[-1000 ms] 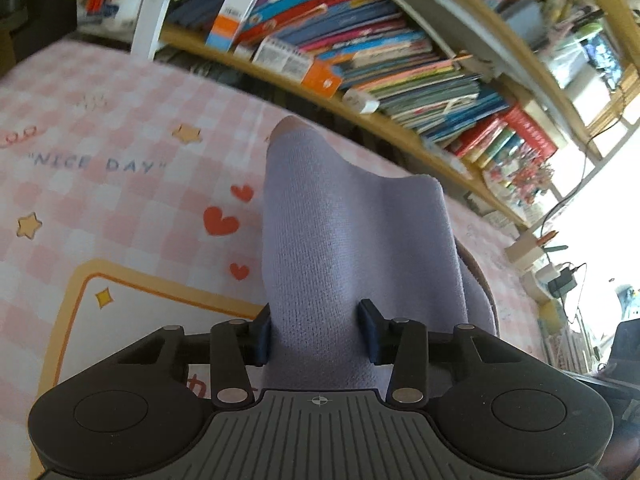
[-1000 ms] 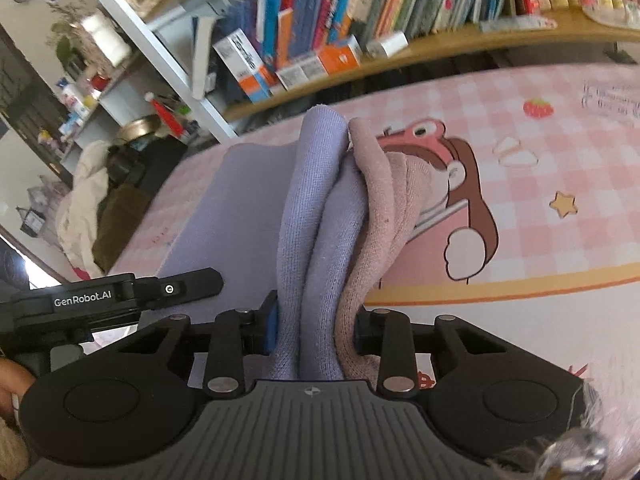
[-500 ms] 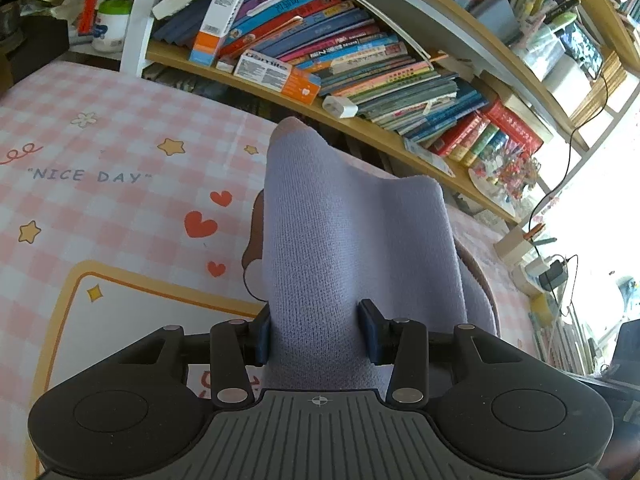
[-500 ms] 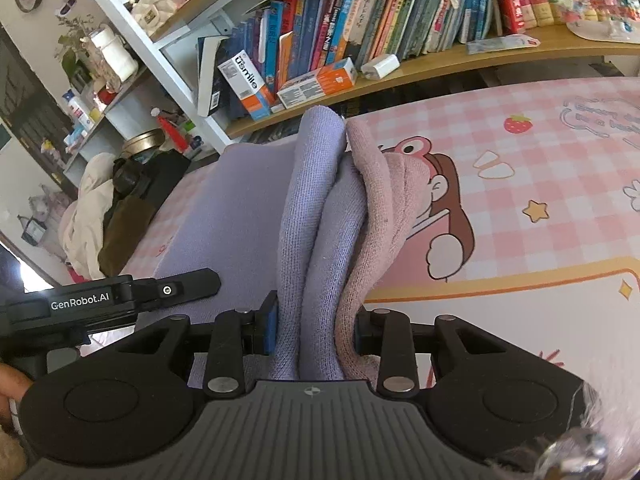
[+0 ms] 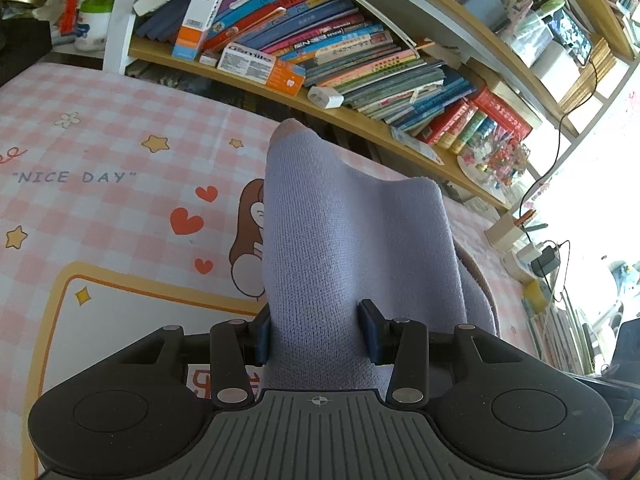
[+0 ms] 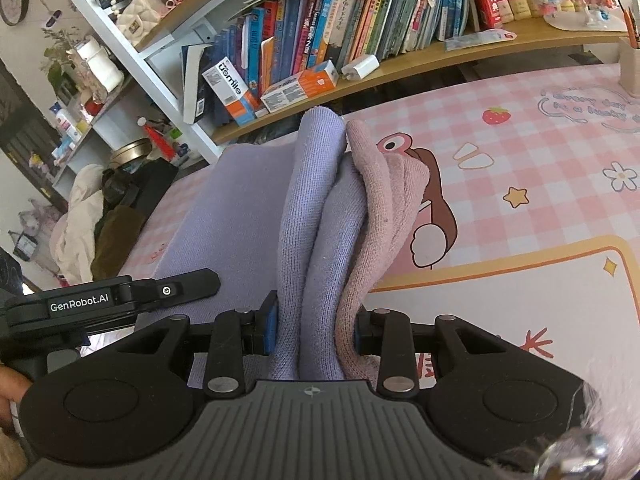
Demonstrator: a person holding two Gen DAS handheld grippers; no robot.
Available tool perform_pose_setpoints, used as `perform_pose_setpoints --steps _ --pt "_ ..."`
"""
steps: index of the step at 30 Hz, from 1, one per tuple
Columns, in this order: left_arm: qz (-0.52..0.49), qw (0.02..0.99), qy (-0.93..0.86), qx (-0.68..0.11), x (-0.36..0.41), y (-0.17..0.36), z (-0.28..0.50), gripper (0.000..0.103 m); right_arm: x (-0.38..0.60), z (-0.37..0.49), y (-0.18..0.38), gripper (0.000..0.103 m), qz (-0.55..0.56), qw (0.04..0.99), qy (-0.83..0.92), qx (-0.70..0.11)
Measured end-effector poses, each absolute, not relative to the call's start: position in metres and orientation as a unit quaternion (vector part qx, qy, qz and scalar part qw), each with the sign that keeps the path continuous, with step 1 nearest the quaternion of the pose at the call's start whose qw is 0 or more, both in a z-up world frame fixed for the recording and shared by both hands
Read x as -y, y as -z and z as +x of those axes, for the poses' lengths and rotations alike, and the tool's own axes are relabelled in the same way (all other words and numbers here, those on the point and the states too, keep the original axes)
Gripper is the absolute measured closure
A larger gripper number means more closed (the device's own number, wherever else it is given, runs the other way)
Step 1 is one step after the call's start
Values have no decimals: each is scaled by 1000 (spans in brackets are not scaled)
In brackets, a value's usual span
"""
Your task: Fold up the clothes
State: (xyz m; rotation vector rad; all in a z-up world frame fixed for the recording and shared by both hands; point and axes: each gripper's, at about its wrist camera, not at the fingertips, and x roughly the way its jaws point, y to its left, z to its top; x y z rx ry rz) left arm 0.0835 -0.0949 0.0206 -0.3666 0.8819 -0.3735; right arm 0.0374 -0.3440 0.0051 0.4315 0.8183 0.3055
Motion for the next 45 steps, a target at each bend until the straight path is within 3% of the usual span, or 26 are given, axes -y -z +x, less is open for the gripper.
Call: perform_pose_setpoints --steps 33,45 --pt "-202 843 243 -435 -103 13 130 61 141 61 3 72 176 893 -79 -407" --pt "-202 865 216 -405 -127 26 207 61 105 146 9 72 133 899 -104 -403"
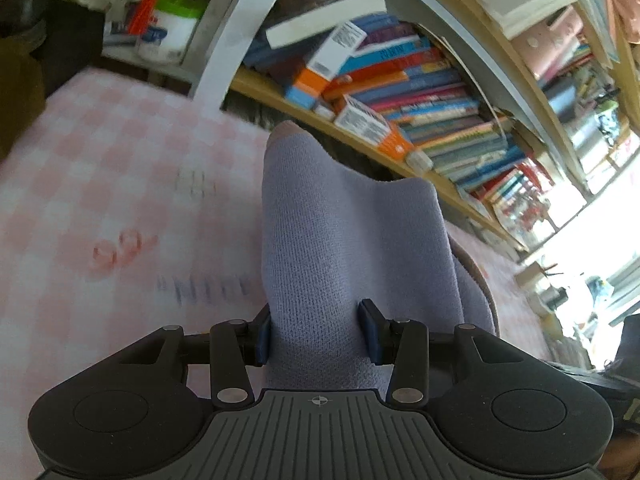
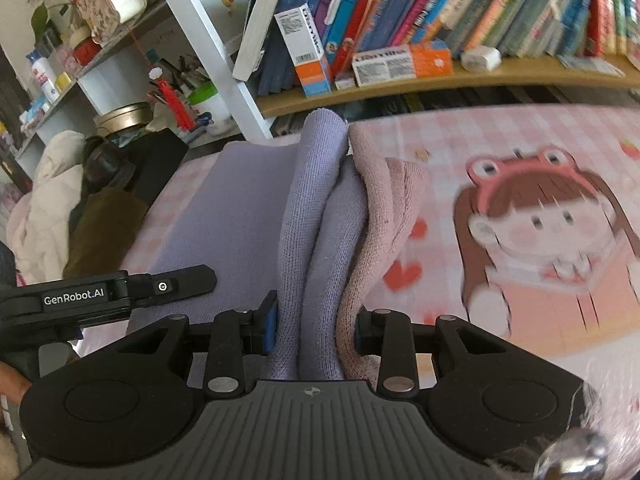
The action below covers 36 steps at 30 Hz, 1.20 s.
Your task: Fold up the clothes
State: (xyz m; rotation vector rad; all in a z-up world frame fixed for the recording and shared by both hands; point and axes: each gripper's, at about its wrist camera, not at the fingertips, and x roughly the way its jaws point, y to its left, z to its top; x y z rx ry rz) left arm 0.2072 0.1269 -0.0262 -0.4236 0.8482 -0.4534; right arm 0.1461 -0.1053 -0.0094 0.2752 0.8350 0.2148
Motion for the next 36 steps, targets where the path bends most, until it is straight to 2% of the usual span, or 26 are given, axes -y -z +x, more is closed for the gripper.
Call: perform_pose_setpoints --steps 11,16,18,20,22,25,26,28,32,36 --pt "-205 889 212 -350 -117 44 304 61 114 266 23 71 96 915 -138 -366" --pt "-214 884 206 -361 -116 61 324 60 120 290 36 71 100 912 -139 -372" --pt "-217 882 194 -371 -117 70 328 56 126 296 46 66 112 907 -137 -381" --pt "-218 883 192 -369 -117 71 327 54 135 299 56 53 135 904 -128 -385" --pt "-214 885 191 -366 -116 70 326 52 143 297 59 48 160 903 -123 -380" --pt "-189 898 174 -358 -115 62 322 47 145 293 56 34 158 907 -106 -374" --pt "-179 903 166 -354 -115 58 319 46 145 292 53 32 153 910 -100 -372" --pt "-160 913 148 -346 -116 49 312 31 144 287 44 27 144 915 -89 -366" --pt "-126 927 121 -333 -118 35 293 26 146 267 25 13 127 927 -62 -346" --pt "-110 932 109 -328 -115 26 265 20 140 239 10 4 87 940 -28 -327"
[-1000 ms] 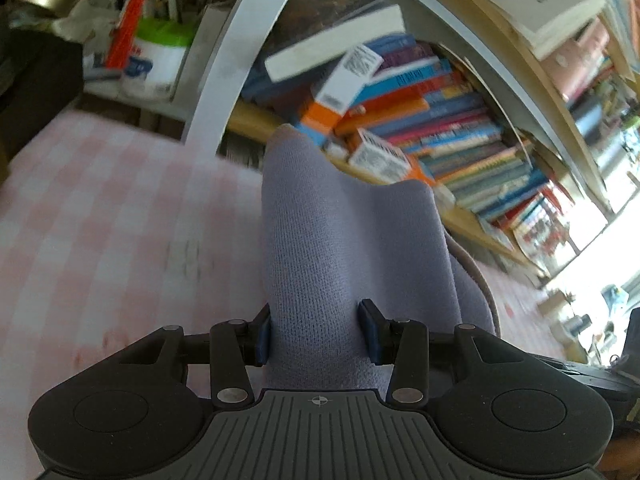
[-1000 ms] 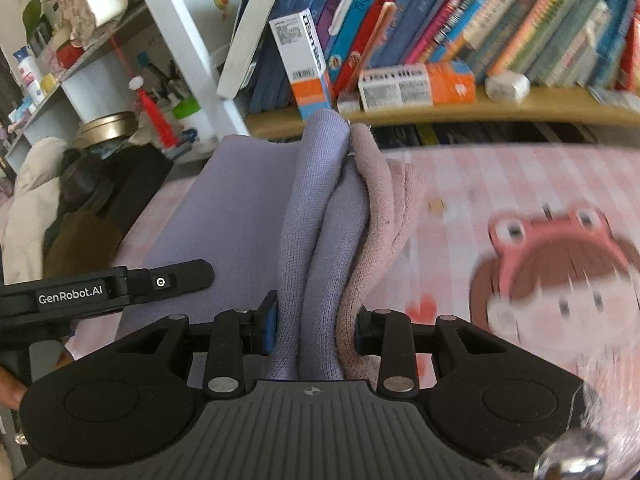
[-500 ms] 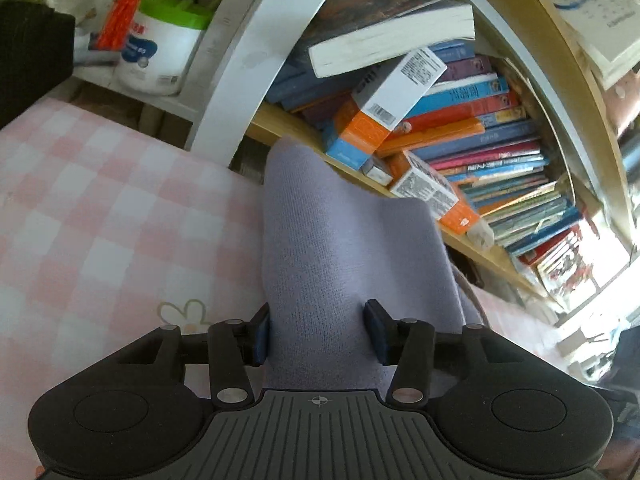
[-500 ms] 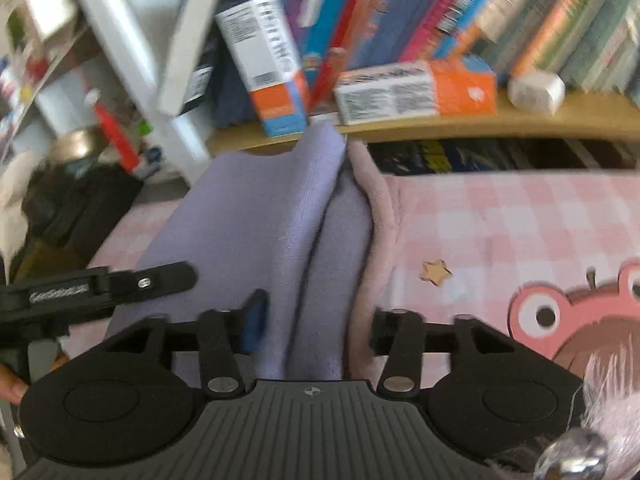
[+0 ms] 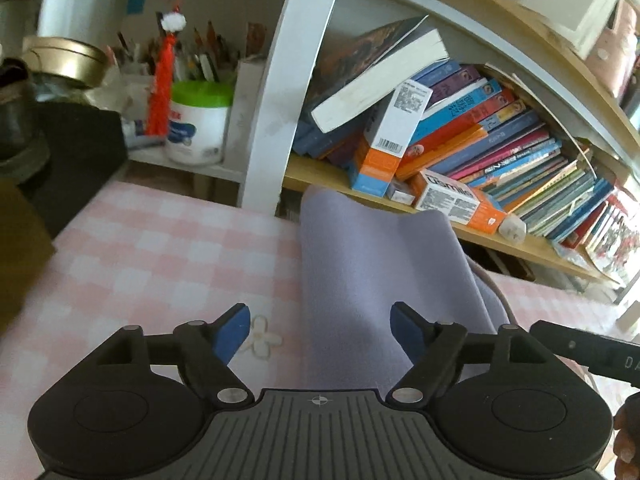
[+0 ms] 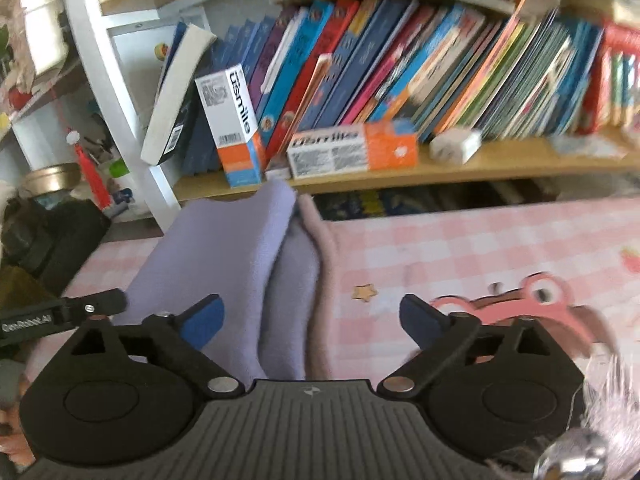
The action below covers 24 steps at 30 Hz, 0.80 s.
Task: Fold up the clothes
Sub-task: 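Lay the bundle down, open both grippers and pull them back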
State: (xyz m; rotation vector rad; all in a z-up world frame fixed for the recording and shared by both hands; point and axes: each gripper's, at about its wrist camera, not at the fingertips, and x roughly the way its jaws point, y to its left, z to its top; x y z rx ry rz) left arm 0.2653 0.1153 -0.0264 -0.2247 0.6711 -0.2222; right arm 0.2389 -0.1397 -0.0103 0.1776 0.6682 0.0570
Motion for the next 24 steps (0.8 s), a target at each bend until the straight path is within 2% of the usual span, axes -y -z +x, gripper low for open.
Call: perform_pose_setpoints --steps 4,11,14,24 --pt "-82 934 101 -334 -105 22 240 15 132 211 4 0 54 945 -5 -321" --pt "-23 936 89 -339 -89 23 199 12 115 170 9 0 42 939 23 -339" --pt "0 938 74 -340 -85 25 185 8 110 155 13 0 48 937 42 -344" --pt "-10 939 66 -338 -86 28 141 5 101 112 26 0 53 929 78 -358"
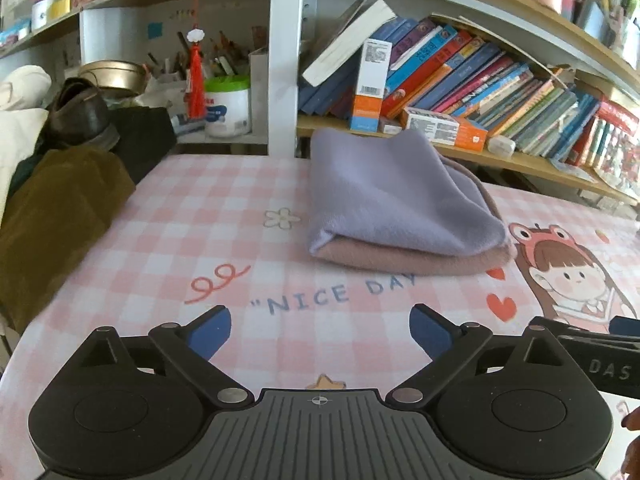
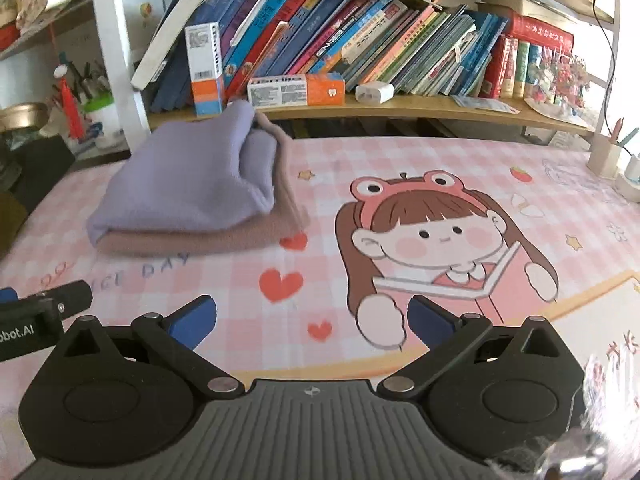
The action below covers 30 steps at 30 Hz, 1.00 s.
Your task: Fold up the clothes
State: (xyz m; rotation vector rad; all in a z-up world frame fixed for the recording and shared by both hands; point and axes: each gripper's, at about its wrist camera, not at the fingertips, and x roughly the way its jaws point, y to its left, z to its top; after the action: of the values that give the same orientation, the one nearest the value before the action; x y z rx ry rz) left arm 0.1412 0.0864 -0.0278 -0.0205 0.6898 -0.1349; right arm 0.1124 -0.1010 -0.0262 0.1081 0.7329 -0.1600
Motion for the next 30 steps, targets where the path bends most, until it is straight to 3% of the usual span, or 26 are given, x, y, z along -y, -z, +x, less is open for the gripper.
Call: perform_pose_setpoints --steps 30 --pt "4 931 79 -358 -87 28 130 3 92 96 30 0 38 922 79 -376"
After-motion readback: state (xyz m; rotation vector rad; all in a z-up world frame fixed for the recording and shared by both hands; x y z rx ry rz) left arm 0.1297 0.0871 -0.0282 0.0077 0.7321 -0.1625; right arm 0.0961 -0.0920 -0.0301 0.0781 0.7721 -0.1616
